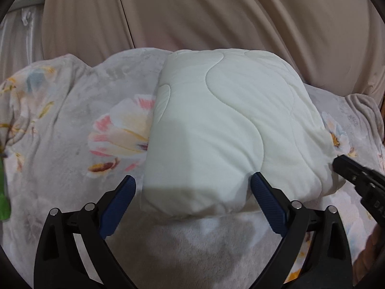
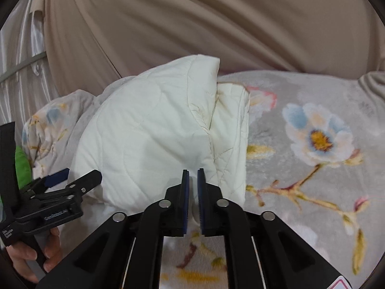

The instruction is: Fold large clothes

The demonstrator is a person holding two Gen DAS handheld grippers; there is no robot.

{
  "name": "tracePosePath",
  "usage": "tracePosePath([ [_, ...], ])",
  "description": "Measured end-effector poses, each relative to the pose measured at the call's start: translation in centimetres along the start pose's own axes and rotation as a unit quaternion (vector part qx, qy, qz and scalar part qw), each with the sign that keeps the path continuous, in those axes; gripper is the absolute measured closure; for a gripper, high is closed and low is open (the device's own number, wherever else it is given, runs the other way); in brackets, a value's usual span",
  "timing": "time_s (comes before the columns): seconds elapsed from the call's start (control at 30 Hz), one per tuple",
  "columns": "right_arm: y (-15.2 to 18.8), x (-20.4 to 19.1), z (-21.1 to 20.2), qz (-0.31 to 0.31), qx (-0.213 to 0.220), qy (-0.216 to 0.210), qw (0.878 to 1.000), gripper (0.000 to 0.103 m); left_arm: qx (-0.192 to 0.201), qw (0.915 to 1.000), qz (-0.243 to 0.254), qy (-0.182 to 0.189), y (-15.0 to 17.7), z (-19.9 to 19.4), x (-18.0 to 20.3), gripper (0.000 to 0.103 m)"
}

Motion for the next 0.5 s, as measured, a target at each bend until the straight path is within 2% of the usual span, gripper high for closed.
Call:
tracePosePath([
  [0.03,0.3,0.0,-0.6,-0.001,0.002,0.014,1.000,0.067,0.001,1.0000,0.001,-0.005,0.3,-0.4,0.2,0.009],
  [0.07,0.8,0.1,-1.2,-0.002,0.003,0.024,1.000,0.062,0.002,1.0000,0.001,-0.007,0.6,-0.7,0.3,0.009],
  [0.17,2.7,0.2,-2.1,-0.003,-0.002,0.043,0.999,0.060,0.000,0.9999,-0.003,-0.011,1.6,-1.6,0.7,0.009],
  [0.37,6.7,0.3,-2.6,0.003,-0.029,0.046,0.998,0.056,-0.003,0.9998,0.000,-0.021,4.6,-3.0,1.5,0.009],
  [0.5,9.0,0.7,-2.3,0.002,-0.041,0.064,0.997,0.054,-0.012,0.9996,-0.005,-0.026,6.9,-3.0,1.7,0.008],
])
Point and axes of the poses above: each gripper's, at about its wrist camera, not at the fingertips, and z roughly the way its jaws point, x to its right, y to its underside, the point moved 9 cm from there along z, roughly the way its jaws point, and after that the axes turned 6 degrees about -x, right-handed, at the moved point
